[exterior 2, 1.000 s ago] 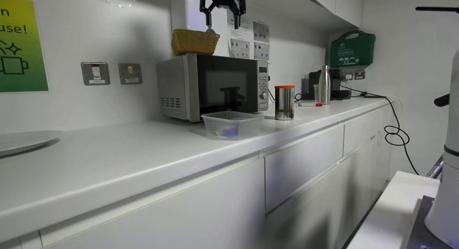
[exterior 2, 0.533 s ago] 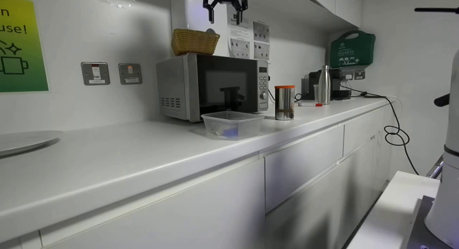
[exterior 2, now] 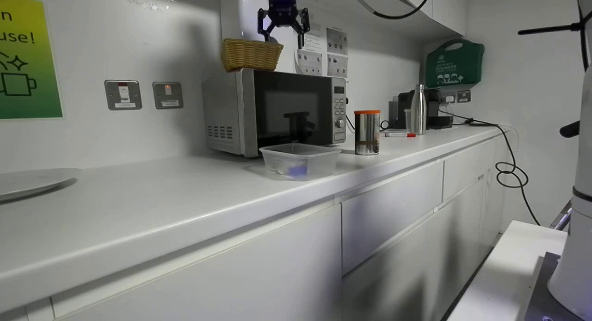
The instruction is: Put the things on top of the microwave onto the counter in front of the microwave
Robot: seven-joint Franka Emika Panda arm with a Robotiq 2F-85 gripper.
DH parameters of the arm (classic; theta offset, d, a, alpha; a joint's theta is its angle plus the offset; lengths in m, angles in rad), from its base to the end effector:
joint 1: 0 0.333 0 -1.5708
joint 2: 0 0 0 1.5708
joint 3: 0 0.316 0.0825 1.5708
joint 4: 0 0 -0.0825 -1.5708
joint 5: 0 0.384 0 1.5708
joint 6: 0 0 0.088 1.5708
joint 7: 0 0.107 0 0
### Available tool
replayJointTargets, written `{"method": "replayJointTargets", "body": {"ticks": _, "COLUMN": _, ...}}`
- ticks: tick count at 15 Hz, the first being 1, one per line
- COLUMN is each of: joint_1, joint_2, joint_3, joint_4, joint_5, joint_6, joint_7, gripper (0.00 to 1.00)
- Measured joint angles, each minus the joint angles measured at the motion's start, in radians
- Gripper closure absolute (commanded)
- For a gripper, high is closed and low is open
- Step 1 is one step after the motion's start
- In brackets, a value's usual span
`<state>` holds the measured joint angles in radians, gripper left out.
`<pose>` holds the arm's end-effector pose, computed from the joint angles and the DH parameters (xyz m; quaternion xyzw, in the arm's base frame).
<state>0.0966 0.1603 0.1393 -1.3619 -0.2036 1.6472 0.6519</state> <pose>0.6011 0.1156 0.6401 0.9724 -0.2055 0.0957 0.0549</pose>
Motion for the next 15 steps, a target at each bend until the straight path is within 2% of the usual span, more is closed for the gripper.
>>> {"method": "replayJointTargets", "body": {"ticks": 4, "joint_1": 0.022, "joint_2": 0.082, "joint_3": -0.029, "joint_4": 0.067, "joint_5": 0.0, "joint_6": 0.0, "joint_7": 0.0, "gripper": 0.0}}
{"method": "replayJointTargets", "body": {"ticks": 5, "joint_1": 0.027, "joint_2": 0.094, "joint_3": -0.035, "joint_4": 0.08, "joint_5": 0.0, "joint_6": 0.0, "joint_7": 0.0, "gripper": 0.25}}
{"method": "replayJointTargets", "body": {"ticks": 6, "joint_1": 0.033, "joint_2": 0.104, "joint_3": -0.042, "joint_4": 0.091, "joint_5": 0.0, "joint_6": 0.0, "joint_7": 0.0, "gripper": 0.26}}
{"method": "replayJointTargets", "body": {"ticks": 15, "joint_1": 0.034, "joint_2": 0.118, "joint_3": -0.044, "joint_4": 0.116, "joint_5": -0.006, "joint_6": 0.0, "joint_7": 0.0, "gripper": 0.95}}
